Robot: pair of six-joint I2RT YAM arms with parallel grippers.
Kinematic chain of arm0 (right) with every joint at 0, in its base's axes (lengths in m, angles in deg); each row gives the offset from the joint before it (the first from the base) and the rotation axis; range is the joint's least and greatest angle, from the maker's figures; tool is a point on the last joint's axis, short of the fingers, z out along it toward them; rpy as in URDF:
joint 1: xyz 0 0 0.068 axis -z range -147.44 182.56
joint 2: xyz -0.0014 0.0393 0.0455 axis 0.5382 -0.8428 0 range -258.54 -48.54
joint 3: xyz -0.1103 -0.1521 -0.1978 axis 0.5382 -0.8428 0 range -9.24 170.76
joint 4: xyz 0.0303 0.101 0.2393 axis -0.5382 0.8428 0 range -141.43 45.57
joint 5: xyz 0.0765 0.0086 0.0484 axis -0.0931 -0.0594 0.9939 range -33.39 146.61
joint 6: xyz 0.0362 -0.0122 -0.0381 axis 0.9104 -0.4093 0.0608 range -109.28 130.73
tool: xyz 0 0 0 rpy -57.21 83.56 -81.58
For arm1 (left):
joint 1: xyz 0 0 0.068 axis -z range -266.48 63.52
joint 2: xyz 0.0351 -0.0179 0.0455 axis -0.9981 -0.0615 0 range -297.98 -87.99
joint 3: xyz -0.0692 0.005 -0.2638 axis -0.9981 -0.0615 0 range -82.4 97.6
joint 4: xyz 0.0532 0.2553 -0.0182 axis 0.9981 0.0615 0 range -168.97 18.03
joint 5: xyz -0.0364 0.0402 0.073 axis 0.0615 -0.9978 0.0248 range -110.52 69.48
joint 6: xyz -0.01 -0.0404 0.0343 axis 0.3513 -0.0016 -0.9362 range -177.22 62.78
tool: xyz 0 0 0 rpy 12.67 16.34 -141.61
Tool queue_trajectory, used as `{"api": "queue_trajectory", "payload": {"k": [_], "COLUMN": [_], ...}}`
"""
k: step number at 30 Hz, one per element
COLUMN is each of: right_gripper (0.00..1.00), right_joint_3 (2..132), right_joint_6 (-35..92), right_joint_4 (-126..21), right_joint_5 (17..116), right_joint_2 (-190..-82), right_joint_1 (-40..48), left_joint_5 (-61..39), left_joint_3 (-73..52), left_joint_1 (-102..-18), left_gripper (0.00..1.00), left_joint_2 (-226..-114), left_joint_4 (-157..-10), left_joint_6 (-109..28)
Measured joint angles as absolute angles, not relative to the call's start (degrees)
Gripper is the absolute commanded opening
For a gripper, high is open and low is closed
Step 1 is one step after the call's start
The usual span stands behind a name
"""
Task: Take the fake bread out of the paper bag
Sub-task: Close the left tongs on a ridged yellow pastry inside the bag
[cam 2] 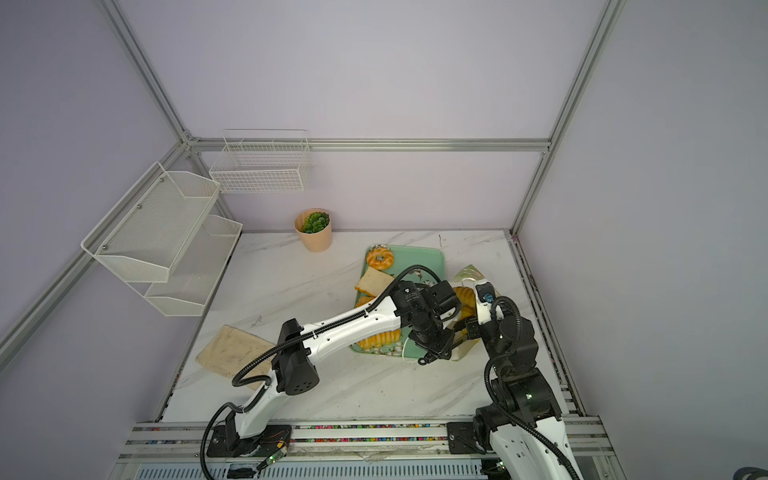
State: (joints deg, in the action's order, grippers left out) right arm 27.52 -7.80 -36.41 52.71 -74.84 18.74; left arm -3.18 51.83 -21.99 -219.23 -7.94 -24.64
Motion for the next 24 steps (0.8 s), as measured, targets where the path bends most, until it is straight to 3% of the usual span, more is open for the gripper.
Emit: {"api": "queue_trajectory", "payload": {"k": [8, 24], "right_gripper": [0.0, 0.0], "right_joint_3": [27.5, 27.5], "right_joint_6": [-7.9, -8.0], "right_joint_4": [-36.6, -38.9], "right_joint_5": [52.1, 51.4], "right_joint_2": [-74.6, -76.6], "right_joint_1": [18.7, 18.7], "left_joint_5": [-3.0, -4.4], "left_joint_3": [51.9, 50.4], "left_joint_1": [-23.4, -28.3], "left_gripper": [0.0, 0.0], "left_joint_2": [-218.3, -206.9], "left_joint_4": [-8.0, -7.3], "left_joint_6": [-24.9, -26.4]}}
